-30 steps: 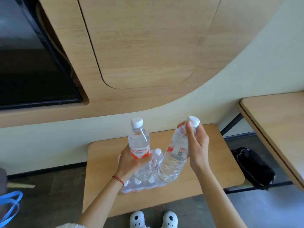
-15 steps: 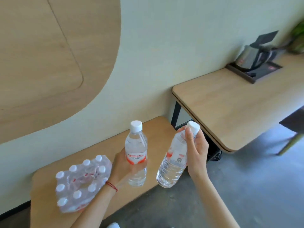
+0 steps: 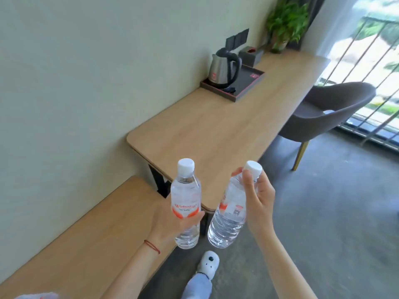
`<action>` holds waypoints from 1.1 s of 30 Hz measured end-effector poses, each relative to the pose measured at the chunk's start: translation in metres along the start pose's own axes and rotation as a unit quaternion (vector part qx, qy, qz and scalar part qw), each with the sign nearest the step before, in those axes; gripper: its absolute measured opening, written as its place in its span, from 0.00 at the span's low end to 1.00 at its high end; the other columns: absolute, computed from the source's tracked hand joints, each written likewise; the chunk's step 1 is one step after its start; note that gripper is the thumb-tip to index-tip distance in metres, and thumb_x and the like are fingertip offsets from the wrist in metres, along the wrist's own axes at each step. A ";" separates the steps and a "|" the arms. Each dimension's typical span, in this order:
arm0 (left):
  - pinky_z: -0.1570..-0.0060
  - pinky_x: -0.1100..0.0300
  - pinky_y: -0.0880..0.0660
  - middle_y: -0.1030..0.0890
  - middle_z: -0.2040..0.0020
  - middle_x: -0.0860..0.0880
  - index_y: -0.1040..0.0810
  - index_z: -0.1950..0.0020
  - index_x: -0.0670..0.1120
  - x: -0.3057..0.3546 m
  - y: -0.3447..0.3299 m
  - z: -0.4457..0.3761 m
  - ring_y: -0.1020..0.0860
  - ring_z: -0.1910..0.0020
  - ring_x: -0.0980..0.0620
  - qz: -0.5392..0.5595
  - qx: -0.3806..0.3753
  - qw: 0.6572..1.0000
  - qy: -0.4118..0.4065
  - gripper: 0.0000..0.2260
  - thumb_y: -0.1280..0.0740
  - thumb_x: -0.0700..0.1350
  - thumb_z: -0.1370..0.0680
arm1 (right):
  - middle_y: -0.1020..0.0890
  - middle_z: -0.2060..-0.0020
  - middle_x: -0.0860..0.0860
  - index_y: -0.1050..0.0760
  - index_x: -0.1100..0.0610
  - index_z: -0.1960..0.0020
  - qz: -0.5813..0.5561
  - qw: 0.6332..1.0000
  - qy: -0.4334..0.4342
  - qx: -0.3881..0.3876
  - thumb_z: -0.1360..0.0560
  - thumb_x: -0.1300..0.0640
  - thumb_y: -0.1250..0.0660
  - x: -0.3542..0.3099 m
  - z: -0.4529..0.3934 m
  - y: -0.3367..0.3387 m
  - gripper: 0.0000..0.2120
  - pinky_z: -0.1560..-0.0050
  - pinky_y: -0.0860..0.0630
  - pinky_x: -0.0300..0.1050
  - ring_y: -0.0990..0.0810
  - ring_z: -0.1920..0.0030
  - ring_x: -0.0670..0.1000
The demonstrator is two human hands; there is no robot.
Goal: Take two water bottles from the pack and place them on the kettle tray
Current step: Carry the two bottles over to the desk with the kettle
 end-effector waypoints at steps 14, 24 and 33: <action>0.55 0.48 0.17 0.15 0.57 0.49 0.24 0.56 0.59 0.147 -0.163 -0.208 0.16 0.58 0.51 -0.068 -0.065 0.991 -0.098 0.17 0.20 0.48 0.38 | 0.17 0.64 0.42 0.24 0.46 0.58 0.056 0.991 0.032 0.115 0.24 0.51 0.39 0.032 -0.226 0.140 0.07 0.60 0.20 0.37 0.18 0.62 0.43; 0.53 0.50 0.17 0.15 0.56 0.55 0.22 0.51 0.56 0.196 -0.290 -0.319 0.17 0.57 0.57 -0.028 -0.014 0.999 -0.043 0.21 0.21 0.54 0.40 | 0.18 0.61 0.38 0.23 0.45 0.56 0.053 0.995 0.074 0.046 0.25 0.45 0.40 0.055 -0.393 0.221 0.08 0.58 0.23 0.33 0.19 0.60 0.42; 0.57 0.60 0.19 0.15 0.57 0.61 0.22 0.54 0.62 0.243 -0.375 -0.413 0.17 0.59 0.62 0.016 0.048 0.998 -0.022 0.20 0.24 0.64 0.43 | 0.17 0.62 0.43 0.22 0.55 0.54 0.054 0.994 0.094 -0.008 0.25 0.43 0.40 0.074 -0.545 0.275 0.17 0.59 0.28 0.25 0.20 0.60 0.40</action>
Point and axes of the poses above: each hand's wrist, its own z-axis away from the middle knuckle, its own y-axis out of the back of the hand, x = y × z, the point moved 9 cm from there along -z, towards the middle knuckle
